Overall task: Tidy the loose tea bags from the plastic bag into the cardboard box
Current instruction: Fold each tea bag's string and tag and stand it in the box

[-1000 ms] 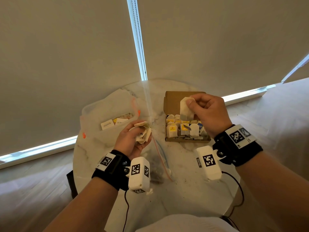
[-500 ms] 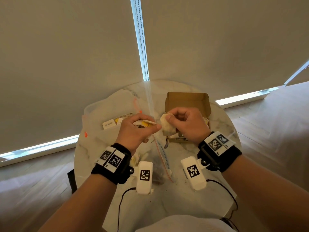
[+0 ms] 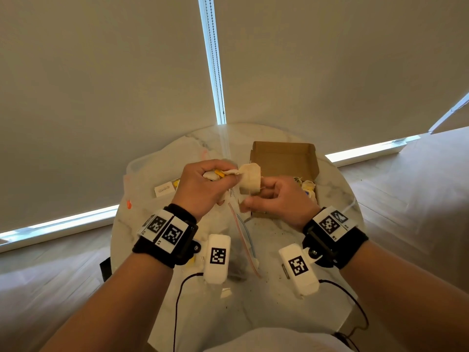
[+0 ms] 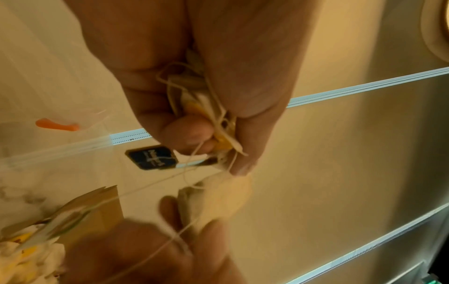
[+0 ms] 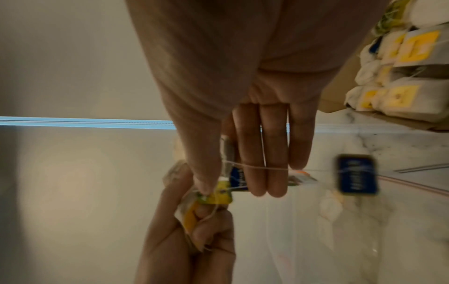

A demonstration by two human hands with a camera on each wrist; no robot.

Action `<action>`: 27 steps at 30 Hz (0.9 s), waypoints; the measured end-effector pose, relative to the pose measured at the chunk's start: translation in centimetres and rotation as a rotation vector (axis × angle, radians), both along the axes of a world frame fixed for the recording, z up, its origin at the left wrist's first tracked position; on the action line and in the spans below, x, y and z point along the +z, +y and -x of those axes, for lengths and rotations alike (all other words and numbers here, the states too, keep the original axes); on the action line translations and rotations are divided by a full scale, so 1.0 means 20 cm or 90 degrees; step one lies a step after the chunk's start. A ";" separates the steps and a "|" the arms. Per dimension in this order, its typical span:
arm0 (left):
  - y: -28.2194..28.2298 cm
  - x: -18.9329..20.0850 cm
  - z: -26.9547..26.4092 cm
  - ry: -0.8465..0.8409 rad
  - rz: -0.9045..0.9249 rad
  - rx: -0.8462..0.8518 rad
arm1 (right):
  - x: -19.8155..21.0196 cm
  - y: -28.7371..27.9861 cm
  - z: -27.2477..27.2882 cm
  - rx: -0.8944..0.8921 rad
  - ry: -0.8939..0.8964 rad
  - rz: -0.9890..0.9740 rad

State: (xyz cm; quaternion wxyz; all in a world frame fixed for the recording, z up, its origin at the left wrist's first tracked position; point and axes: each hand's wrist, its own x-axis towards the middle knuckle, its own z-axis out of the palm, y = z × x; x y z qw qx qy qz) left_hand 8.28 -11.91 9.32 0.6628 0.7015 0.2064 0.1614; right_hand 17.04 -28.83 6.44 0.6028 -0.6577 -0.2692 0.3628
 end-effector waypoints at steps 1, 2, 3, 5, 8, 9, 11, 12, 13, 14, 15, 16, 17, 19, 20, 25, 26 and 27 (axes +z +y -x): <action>0.00 0.01 0.00 -0.003 0.001 -0.003 | -0.02 -0.01 0.01 0.024 -0.018 0.025; 0.00 0.02 -0.01 -0.006 0.002 -0.007 | -0.04 -0.02 0.01 0.036 -0.029 0.043; 0.01 0.02 -0.01 -0.008 0.003 -0.009 | -0.05 -0.02 0.02 0.038 -0.032 0.054; 0.01 0.03 -0.02 -0.011 0.000 -0.012 | -0.07 -0.02 0.04 0.041 -0.041 0.060; 0.00 0.04 -0.02 -0.013 0.002 -0.021 | -0.10 -0.02 0.06 0.037 -0.046 0.066; 0.00 0.04 -0.02 -0.013 0.006 -0.025 | -0.11 -0.03 0.06 0.034 -0.031 0.071; 0.00 0.04 -0.02 -0.012 0.010 -0.034 | -0.11 -0.03 0.07 0.035 -0.002 0.076; 0.00 0.05 -0.02 -0.012 0.012 -0.038 | -0.11 -0.03 0.08 0.035 0.013 0.078; 0.00 0.05 -0.02 -0.012 0.012 -0.040 | -0.12 -0.03 0.08 0.035 0.030 0.082; 0.00 0.05 -0.02 -0.012 0.012 -0.042 | -0.12 -0.04 0.08 0.035 0.052 0.088; 0.00 0.05 -0.02 -0.013 0.012 -0.043 | -0.12 -0.04 0.08 0.039 0.069 0.097; 0.00 0.05 -0.03 -0.014 0.013 -0.046 | -0.12 -0.05 0.08 0.045 0.074 0.109; 0.00 0.05 -0.03 -0.015 0.013 -0.049 | -0.14 -0.05 0.08 0.049 0.068 0.125; -0.01 0.06 -0.03 -0.018 0.015 -0.057 | -0.15 -0.05 0.08 0.035 0.049 0.147; -0.01 0.06 -0.03 -0.019 0.015 -0.062 | -0.16 -0.05 0.08 0.013 0.044 0.153; -0.01 0.08 -0.02 -0.030 0.019 -0.091 | -0.21 -0.05 0.01 -0.090 -0.102 0.172; -0.02 0.08 -0.02 -0.033 0.020 -0.100 | -0.20 -0.04 -0.01 -0.091 -0.176 0.185; -0.02 0.09 -0.02 -0.034 0.020 -0.109 | -0.20 -0.03 -0.02 -0.090 -0.229 0.195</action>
